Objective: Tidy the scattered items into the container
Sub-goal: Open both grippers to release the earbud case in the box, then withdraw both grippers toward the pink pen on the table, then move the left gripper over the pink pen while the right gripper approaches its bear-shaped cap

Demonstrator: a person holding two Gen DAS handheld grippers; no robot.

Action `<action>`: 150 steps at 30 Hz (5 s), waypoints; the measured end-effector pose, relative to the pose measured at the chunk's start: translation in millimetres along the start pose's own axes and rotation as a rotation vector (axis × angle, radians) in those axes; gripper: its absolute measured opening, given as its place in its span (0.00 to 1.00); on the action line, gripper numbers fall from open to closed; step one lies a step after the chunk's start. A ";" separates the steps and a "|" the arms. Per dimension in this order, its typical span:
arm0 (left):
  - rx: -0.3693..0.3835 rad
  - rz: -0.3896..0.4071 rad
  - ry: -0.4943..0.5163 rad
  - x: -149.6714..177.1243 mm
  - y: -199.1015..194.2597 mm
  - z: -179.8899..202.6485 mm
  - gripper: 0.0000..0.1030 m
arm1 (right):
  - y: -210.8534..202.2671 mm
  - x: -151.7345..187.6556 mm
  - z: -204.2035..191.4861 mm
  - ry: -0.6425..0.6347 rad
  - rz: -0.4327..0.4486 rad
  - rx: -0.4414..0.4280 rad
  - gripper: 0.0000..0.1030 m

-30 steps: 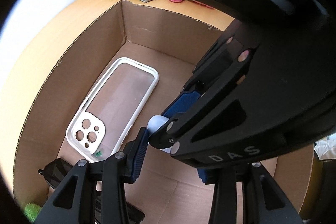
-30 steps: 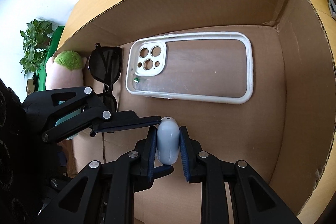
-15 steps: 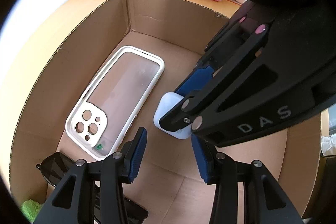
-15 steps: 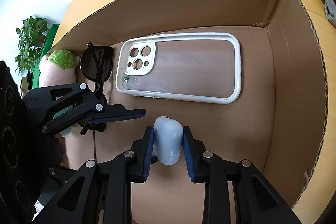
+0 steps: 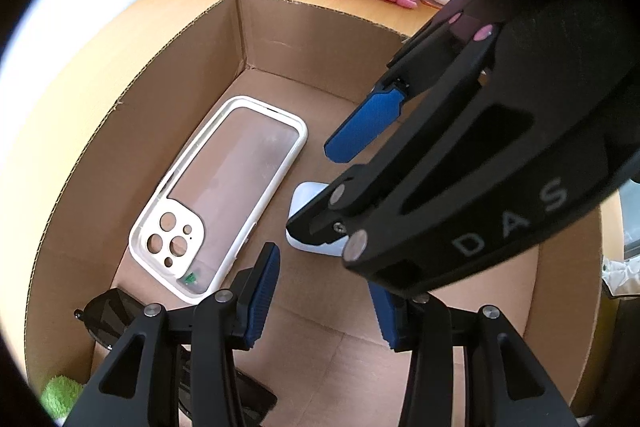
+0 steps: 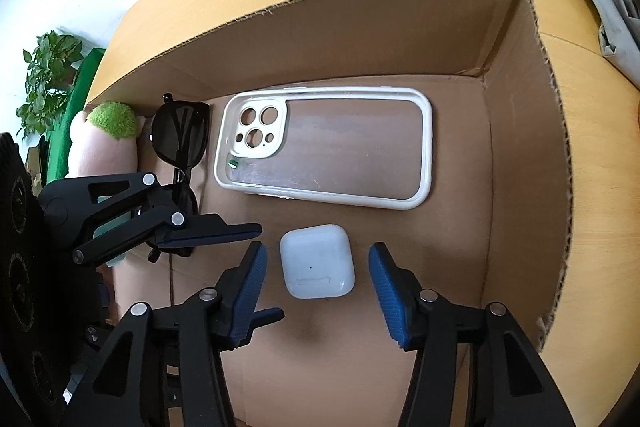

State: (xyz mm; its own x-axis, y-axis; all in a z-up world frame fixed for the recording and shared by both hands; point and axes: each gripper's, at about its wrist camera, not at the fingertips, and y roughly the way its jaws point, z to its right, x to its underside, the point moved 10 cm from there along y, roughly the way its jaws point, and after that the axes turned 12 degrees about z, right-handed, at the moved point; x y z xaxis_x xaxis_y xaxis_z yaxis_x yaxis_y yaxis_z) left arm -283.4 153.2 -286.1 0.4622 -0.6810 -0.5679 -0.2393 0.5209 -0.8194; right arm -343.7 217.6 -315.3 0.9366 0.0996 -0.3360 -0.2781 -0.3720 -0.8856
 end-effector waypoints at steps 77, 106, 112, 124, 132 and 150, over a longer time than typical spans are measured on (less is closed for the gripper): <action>-0.255 0.025 -1.434 238.2 -102.0 83.4 0.71 | -35.8 313.1 -139.9 -1.001 0.045 -0.125 0.95; -0.185 -0.133 -0.506 233.5 -108.8 112.7 0.71 | 8.1 255.1 -158.9 -1.003 0.126 -0.117 1.00; -0.130 -0.146 -0.463 239.6 -105.2 130.6 0.70 | 21.4 259.2 -152.9 -0.988 0.055 -0.156 0.99; -0.221 -0.146 -0.280 238.8 -122.7 163.4 0.70 | -5.0 241.6 -140.7 -1.027 0.121 -0.124 0.99; -0.238 -0.184 0.001 232.6 -104.9 162.8 0.70 | -28.9 313.5 -151.7 -1.028 0.085 -0.110 0.99; -0.324 -0.155 0.224 236.8 -127.8 161.6 0.68 | -17.9 316.3 -134.0 -0.963 0.027 -0.081 0.99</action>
State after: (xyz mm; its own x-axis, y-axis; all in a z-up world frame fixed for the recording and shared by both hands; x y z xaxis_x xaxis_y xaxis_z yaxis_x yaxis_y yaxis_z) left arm -5.4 8.6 -303.3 0.3253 -0.8525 -0.4093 -0.4537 0.2390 -0.8585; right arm -13.9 132.1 -362.7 0.3440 0.7903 -0.5071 -0.2478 -0.4445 -0.8608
